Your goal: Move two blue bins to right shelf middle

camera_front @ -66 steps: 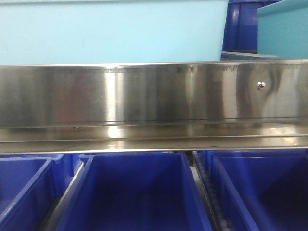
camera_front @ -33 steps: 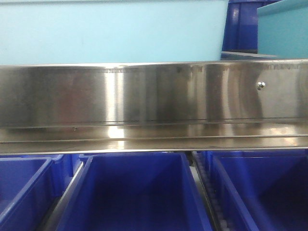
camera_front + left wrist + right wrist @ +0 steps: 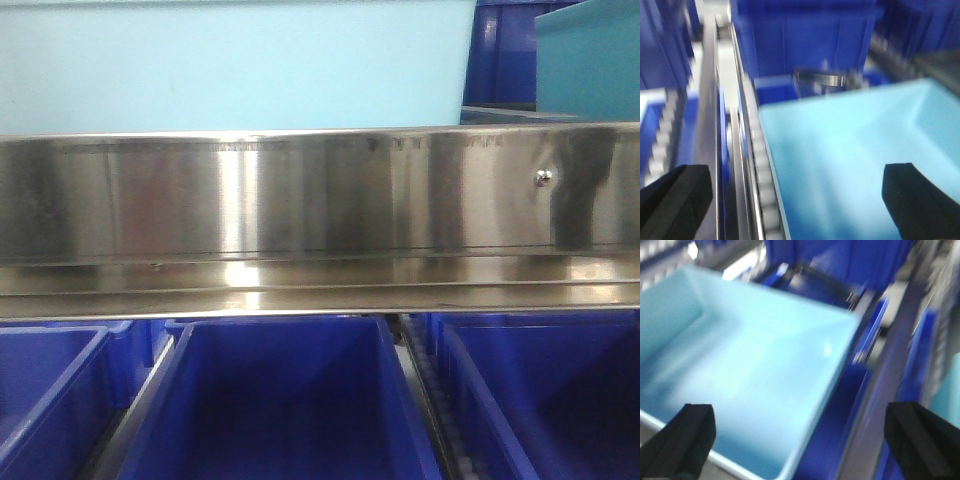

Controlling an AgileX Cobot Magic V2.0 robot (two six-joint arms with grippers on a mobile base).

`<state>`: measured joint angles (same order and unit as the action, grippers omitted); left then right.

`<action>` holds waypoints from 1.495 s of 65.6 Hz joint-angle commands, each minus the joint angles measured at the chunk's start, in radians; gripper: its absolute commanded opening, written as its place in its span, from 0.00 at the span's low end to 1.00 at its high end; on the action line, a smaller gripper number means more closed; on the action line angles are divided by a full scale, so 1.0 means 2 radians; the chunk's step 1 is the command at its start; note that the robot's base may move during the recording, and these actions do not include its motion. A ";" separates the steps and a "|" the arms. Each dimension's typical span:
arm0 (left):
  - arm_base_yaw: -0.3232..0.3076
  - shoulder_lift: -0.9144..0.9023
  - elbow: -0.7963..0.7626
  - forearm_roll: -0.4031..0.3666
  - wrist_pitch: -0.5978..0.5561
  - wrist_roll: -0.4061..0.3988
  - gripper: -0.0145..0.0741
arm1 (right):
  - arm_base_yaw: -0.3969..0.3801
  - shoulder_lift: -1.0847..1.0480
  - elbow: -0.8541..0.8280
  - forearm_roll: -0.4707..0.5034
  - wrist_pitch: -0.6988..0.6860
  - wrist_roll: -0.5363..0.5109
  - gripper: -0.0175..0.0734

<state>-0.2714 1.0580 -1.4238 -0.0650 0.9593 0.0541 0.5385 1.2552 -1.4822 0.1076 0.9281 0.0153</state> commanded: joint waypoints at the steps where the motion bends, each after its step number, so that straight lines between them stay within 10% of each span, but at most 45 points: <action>1: -0.004 0.043 -0.038 0.000 0.058 -0.003 0.84 | 0.006 0.054 -0.059 -0.025 0.077 0.036 0.82; 14: -0.004 0.131 -0.080 0.000 0.130 -0.003 0.84 | 0.006 0.145 -0.157 -0.054 0.146 0.075 0.82; 69: -0.019 0.290 -0.081 0.003 0.131 -0.016 0.80 | -0.004 0.283 -0.166 -0.040 0.146 0.101 0.72; 79: -0.019 0.290 -0.081 0.003 0.131 -0.016 0.59 | -0.004 0.283 -0.166 -0.040 0.146 0.101 0.40; 90: -0.019 0.290 -0.081 0.003 0.131 -0.016 0.11 | -0.004 0.283 -0.166 -0.040 0.146 0.102 0.01; 98: -0.019 0.290 -0.081 0.003 0.131 -0.017 0.04 | -0.004 0.283 -0.166 -0.040 0.146 0.103 0.03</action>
<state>-0.3047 1.6418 -1.5762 -0.0332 1.2284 0.0160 0.5263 1.8251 -1.8080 0.0223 1.2332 0.2350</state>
